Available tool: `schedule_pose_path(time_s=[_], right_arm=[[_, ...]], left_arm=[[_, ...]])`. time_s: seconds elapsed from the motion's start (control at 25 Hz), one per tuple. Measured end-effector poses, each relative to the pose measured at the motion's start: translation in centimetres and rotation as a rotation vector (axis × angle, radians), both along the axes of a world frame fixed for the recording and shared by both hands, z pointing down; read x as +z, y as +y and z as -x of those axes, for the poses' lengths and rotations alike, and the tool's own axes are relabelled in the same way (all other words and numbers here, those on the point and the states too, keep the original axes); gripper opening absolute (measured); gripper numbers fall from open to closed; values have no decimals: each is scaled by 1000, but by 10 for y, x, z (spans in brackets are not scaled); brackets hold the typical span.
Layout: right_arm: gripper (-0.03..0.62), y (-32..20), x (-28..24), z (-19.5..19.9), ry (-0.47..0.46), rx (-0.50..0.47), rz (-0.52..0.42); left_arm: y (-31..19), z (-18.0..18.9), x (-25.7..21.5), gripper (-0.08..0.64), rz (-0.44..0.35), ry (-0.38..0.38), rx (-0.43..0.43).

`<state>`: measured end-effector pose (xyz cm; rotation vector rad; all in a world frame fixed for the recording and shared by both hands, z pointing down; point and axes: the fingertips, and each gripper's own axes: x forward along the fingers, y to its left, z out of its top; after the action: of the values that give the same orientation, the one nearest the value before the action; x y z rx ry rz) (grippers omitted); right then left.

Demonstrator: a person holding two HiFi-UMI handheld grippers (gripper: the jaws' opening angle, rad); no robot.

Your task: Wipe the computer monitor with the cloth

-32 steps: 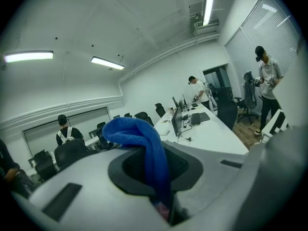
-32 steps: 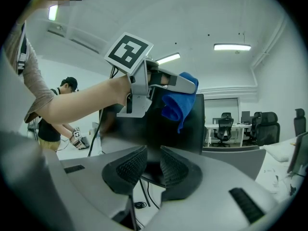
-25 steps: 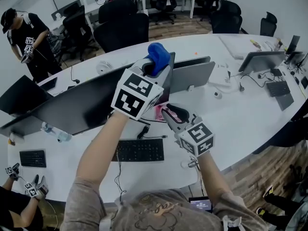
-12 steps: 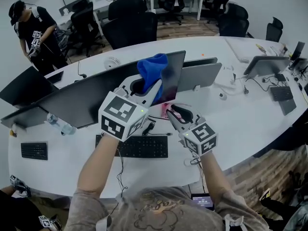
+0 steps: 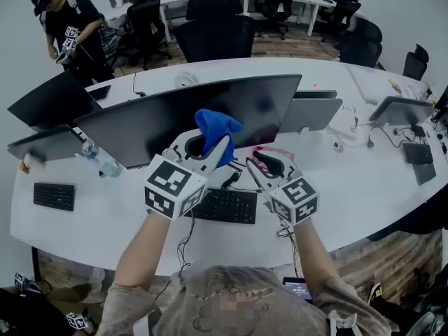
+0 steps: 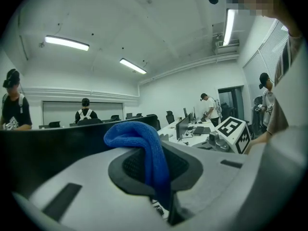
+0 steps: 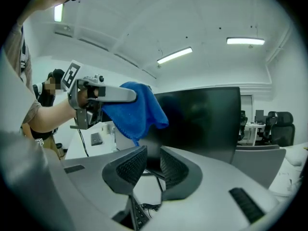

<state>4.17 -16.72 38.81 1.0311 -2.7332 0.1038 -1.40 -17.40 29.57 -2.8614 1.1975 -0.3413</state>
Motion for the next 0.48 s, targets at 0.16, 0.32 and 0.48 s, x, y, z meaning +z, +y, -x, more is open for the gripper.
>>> schedule_pose_path(time_s=[0.16,0.32,0.48], right_arm=[[95,8,3,24,6,-41,4],[95,14,7,52,20,-86,12],[95,20,14,78,26,-125,25]], left_arm=[[9,43,21,48,40,25,-76],[13,99,46,48,96,81,-176],[21,153,76,48,143,84,-275]])
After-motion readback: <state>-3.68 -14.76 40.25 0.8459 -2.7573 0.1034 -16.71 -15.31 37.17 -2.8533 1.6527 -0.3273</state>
